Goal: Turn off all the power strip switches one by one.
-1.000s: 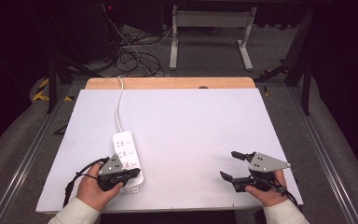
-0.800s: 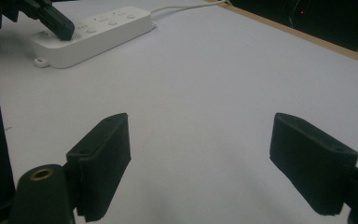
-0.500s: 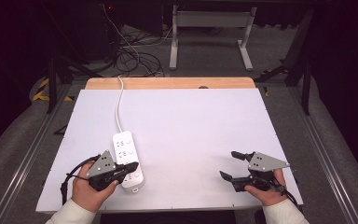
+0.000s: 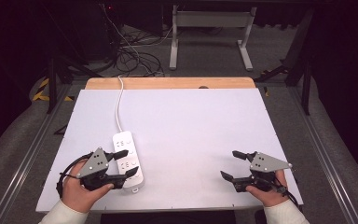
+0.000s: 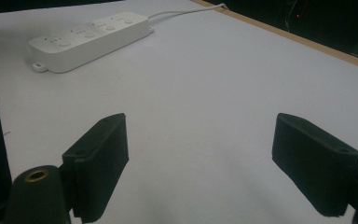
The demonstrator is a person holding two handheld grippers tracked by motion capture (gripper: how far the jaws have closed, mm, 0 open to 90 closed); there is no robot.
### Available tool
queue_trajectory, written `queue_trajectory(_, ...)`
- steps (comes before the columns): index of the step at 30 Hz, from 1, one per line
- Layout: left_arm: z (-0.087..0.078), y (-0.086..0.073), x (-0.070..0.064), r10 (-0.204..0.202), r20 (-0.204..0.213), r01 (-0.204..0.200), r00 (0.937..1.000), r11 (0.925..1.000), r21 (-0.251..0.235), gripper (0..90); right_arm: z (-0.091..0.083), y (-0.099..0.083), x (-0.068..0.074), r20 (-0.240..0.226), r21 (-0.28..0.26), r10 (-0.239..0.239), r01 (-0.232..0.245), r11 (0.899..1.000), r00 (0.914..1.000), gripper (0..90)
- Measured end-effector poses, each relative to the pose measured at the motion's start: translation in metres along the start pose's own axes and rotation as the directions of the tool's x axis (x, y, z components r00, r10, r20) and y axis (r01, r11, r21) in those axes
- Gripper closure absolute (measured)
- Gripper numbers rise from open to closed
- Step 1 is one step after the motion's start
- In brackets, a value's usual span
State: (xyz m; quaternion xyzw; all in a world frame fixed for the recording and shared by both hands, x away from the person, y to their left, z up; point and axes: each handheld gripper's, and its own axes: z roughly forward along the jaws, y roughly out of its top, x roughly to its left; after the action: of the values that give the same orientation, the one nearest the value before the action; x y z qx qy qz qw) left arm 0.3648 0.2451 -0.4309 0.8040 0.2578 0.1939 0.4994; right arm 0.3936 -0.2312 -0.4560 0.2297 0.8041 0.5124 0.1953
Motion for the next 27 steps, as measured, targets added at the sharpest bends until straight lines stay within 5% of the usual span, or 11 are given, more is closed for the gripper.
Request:
queue_trajectory(6,-0.022,-0.006,0.010,-0.033,-0.035,0.031,0.9988,0.9980,-0.055,24.3,-0.003,0.001,0.000,0.003,-0.011,0.011,-0.011,1.000,0.9999,16.1)
queue_trajectory(12,-0.036,-0.024,0.022,-0.089,-0.059,0.087,0.9943,0.9955,-0.036,15.7,-0.005,-0.001,-0.001,0.006,-0.016,0.026,-0.026,1.000,0.9997,13.5)
queue_trajectory(21,-0.048,-0.057,0.031,-0.197,-0.121,0.195,0.9729,0.9803,-0.032,15.8,-0.006,-0.007,-0.004,0.010,-0.010,0.053,-0.053,0.999,0.9985,12.1)
queue_trajectory(27,-0.055,-0.073,0.030,-0.080,-0.181,0.087,0.9803,0.9955,0.035,15.9,-0.007,-0.009,-0.007,0.015,-0.007,0.067,-0.067,0.998,0.9977,12.2)
